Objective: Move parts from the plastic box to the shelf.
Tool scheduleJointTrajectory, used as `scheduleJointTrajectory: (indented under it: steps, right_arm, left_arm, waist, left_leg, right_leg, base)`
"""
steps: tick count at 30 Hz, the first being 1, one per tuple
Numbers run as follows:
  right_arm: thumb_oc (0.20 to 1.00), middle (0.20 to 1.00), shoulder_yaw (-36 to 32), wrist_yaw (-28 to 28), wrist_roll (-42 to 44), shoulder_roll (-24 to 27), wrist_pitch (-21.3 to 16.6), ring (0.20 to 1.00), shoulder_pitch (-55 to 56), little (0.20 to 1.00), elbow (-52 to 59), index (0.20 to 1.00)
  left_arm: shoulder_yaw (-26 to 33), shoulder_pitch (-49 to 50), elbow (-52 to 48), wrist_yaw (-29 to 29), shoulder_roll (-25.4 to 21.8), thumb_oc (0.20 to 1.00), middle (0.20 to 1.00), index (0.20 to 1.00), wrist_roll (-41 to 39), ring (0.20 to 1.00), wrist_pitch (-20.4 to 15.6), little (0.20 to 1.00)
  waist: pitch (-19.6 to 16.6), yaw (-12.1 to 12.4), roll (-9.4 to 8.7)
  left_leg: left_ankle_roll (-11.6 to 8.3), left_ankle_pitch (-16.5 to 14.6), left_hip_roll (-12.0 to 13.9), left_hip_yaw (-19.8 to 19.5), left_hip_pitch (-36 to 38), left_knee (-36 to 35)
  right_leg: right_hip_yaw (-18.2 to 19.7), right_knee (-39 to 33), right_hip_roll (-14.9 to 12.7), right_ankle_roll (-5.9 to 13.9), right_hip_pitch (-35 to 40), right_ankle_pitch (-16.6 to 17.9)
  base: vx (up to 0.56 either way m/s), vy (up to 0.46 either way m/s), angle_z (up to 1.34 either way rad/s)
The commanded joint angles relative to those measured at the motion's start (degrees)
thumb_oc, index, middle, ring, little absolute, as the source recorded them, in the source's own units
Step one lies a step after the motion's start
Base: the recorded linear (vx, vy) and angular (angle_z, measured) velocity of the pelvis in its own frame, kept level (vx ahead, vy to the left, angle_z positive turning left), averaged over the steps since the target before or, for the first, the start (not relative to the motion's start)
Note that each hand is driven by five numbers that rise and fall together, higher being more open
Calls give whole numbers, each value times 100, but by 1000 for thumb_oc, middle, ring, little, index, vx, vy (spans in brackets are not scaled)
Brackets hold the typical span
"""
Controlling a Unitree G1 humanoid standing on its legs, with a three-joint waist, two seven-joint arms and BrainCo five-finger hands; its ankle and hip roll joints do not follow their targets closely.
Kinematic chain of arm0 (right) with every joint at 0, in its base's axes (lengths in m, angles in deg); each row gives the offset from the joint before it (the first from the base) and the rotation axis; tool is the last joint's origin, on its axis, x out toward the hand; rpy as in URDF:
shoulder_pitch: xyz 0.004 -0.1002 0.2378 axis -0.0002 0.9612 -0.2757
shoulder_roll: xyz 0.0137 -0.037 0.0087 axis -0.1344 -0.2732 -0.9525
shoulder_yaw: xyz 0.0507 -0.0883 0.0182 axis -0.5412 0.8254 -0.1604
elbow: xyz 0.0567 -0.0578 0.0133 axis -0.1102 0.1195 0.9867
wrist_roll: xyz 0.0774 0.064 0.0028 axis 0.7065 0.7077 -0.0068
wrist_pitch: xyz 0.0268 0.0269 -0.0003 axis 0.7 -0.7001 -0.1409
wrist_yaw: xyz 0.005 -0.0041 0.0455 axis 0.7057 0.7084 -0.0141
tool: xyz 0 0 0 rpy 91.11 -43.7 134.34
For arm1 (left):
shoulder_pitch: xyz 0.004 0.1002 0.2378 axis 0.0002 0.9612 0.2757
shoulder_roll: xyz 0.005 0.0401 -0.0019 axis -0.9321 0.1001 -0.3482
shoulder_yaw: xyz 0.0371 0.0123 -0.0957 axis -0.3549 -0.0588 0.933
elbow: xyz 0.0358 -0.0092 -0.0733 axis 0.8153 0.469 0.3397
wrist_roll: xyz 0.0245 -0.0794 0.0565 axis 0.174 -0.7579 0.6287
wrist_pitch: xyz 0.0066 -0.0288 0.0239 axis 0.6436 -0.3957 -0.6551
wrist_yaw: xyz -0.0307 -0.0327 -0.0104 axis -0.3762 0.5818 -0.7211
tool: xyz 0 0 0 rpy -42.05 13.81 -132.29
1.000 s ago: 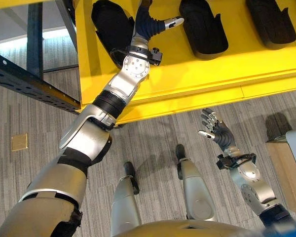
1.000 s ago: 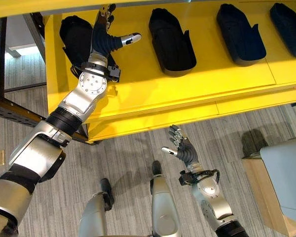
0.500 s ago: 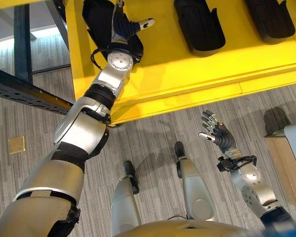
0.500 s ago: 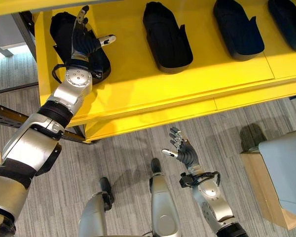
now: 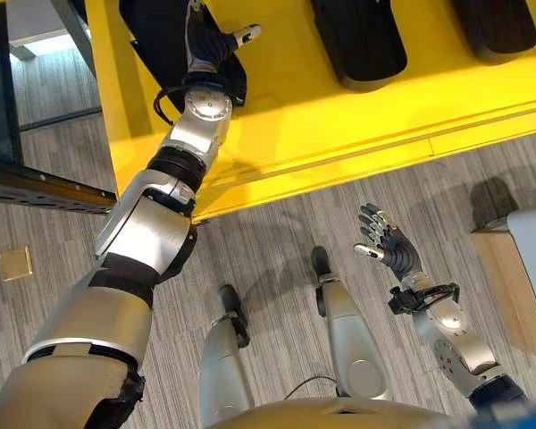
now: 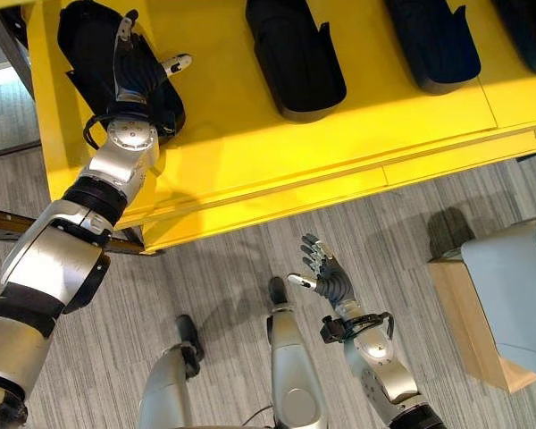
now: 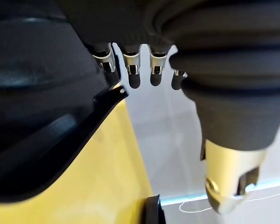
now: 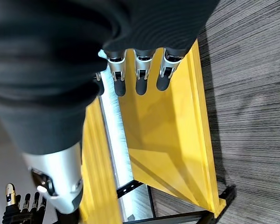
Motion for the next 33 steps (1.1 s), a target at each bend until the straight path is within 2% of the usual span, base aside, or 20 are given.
scheduleJointTrajectory:
  steps: [1,7,15,19,23,33]
  right_arm:
    - [1000,1000,-135,-46,238,266,-318,1000,14,1000,233,1000]
    - [1000,1000,-156,-124,282,223,-378,1000,69,1000,263,1000]
    - [1000,1000,-139,-91,235,295,-387,1000,232,1000,290,1000]
    - [1000,1000,-144,-88,219,307,-392,1000,253,1000,285,1000]
    - [1000,1000,-193,-82,194,338,-437,1000,260,1000,323,1000]
    - [1000,1000,-194,-98,212,319,-451,1000,201,1000,312,1000]
  left_arm:
    - [437,-647,305,-50,-158,1000,1000,1000,-275,1000,-189,1000]
    - [705,-433,588,-50,-227,1000,1000,1000,-312,1000,-25,1000]
    - [977,-52,787,-101,-89,1000,1000,1000,-106,1000,195,1000]
    - [956,13,718,-122,-17,1000,1000,1000,-22,1000,206,1000]
    - [792,310,446,-158,188,1000,1000,1000,410,1000,207,1000]
    - [816,747,390,-90,428,1000,1000,1000,641,1000,259,1000]
  waist:
    - [114,-40,83]
    - [263,-69,27]
    - [275,-18,-6]
    - [262,-4,1]
    - [288,38,10]
    - [351,54,-17]
  left_leg:
    - [-184,59,381,-400,-266,222]
    - [-166,-11,392,-398,-454,388]
    - [-165,-65,394,-432,-658,515]
    - [-164,-68,381,-439,-650,502]
    - [-153,-61,363,-441,-627,476]
    - [-146,-44,343,-418,-624,464]
  right_leg:
    - [-55,167,-254,174,474,-293]
    - [-1,305,-206,147,277,-326]
    - [-20,442,-157,103,73,-366]
    - [-14,441,-152,100,72,-368]
    - [-24,431,-151,93,77,-360]
    - [-26,426,-161,86,81,-330]
  base:
    - [23,-1,-7]
    - [8,-4,-2]
    - [3,-7,-4]
    - [0,0,0]
    - [-18,0,4]
    - [0,0,0]
